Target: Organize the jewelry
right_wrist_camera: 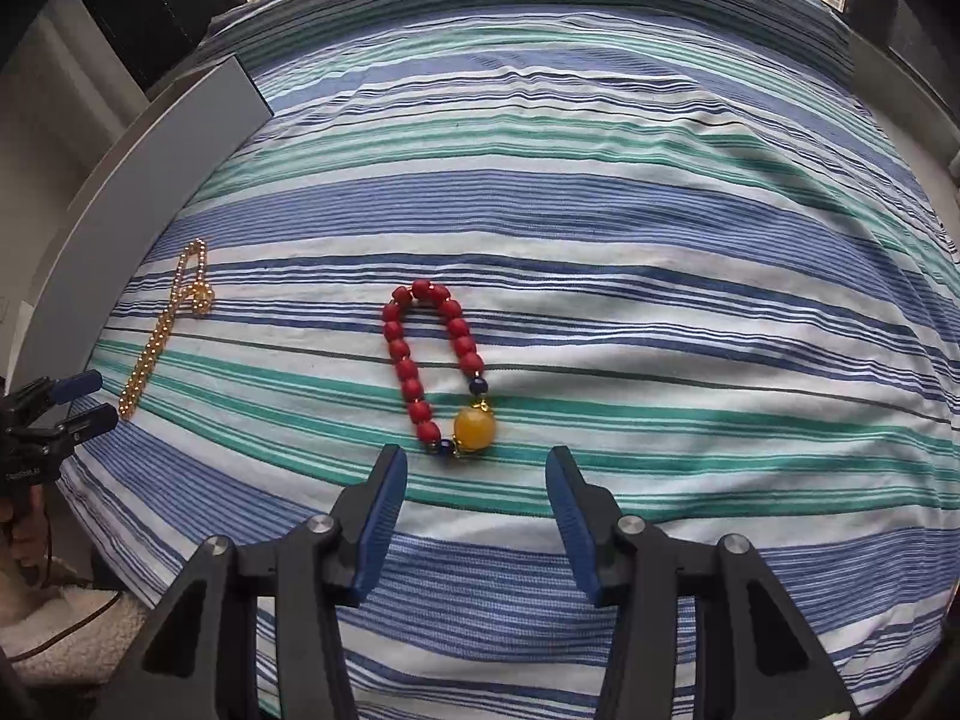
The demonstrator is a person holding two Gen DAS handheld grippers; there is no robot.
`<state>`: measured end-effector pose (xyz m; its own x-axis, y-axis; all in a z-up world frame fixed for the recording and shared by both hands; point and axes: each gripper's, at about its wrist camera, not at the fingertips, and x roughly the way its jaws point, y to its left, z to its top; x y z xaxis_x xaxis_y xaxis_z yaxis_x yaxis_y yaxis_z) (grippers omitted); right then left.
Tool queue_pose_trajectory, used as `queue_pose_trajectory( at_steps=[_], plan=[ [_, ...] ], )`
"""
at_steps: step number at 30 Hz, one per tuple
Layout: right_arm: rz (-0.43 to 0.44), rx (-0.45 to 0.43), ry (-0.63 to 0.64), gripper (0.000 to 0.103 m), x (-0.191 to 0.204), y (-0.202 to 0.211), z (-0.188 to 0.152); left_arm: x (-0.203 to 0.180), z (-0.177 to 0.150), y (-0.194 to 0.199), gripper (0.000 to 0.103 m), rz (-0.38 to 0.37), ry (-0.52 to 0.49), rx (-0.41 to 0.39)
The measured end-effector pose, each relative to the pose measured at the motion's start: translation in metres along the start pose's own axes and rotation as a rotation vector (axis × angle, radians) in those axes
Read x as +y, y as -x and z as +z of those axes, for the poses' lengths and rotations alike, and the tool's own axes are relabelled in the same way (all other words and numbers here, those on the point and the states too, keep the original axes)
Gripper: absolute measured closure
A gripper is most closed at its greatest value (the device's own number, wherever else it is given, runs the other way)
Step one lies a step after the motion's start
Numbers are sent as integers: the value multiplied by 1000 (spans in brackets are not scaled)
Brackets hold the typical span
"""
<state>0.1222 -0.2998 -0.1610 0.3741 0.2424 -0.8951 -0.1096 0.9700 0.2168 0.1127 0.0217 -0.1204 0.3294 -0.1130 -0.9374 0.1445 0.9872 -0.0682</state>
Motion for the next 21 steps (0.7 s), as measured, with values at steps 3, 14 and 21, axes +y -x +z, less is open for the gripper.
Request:
queue_pose_trajectory(
  at_steps=[3, 14, 21],
  plan=[
    [-9, -12, -33, 54, -4, -12, 7, -4, -1, -6, 22, 27, -16, 9],
    [97, -53, -16, 86, 9, 27, 5, 5, 3, 35, 103, -91, 66, -69],
    [165, -159, -1, 86, 18, 86, 23, 24, 22, 106, 103, -125, 104, -219]
  ],
)
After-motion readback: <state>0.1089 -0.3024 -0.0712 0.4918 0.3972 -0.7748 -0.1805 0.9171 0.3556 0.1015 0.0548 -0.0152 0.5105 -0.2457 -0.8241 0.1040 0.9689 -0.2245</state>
